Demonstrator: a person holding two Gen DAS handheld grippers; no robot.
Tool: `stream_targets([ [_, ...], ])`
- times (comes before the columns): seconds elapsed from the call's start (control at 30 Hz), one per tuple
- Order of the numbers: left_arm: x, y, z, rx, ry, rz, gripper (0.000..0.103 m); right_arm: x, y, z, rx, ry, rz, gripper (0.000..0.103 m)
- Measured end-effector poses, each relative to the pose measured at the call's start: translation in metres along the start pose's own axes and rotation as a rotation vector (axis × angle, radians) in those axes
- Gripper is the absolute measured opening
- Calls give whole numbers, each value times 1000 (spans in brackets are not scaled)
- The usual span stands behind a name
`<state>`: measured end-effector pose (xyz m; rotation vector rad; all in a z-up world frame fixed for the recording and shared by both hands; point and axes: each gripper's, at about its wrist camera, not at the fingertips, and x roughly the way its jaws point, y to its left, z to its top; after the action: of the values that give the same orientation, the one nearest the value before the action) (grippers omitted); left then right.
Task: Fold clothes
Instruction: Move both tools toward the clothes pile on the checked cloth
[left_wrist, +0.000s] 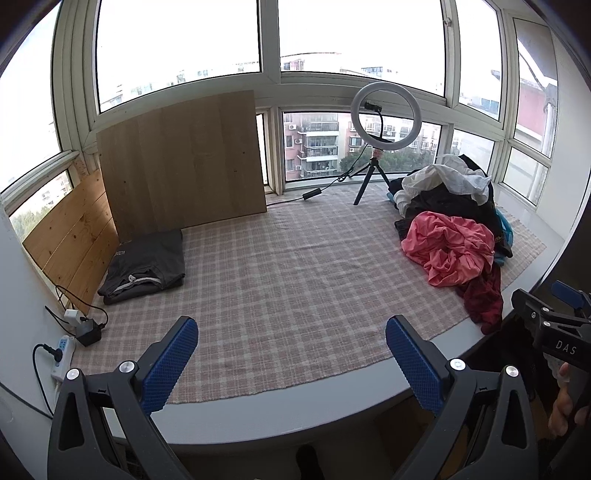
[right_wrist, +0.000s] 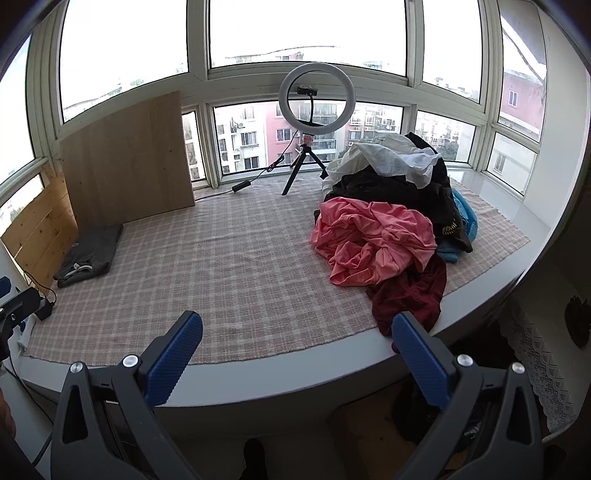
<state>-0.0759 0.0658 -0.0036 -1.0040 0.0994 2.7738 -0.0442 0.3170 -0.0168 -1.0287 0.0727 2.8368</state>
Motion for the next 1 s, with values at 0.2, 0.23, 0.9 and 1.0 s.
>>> stream_targets([
  [0.2, 26, -10, 20, 38, 7, -43, 102, 17, -10, 15, 31, 0, -37, 103],
  [0.23, 31, -11, 23, 44, 6, -49, 102, 20, -11, 18, 36, -1, -43, 103],
  [0.9, 123, -25, 89, 131, 42, -153, 102, 84, -26, 63, 122, 30, -160, 103],
  [1.0, 135, -24, 94, 148, 56, -175, 102, 89, -24, 67, 135, 30, -178, 103],
])
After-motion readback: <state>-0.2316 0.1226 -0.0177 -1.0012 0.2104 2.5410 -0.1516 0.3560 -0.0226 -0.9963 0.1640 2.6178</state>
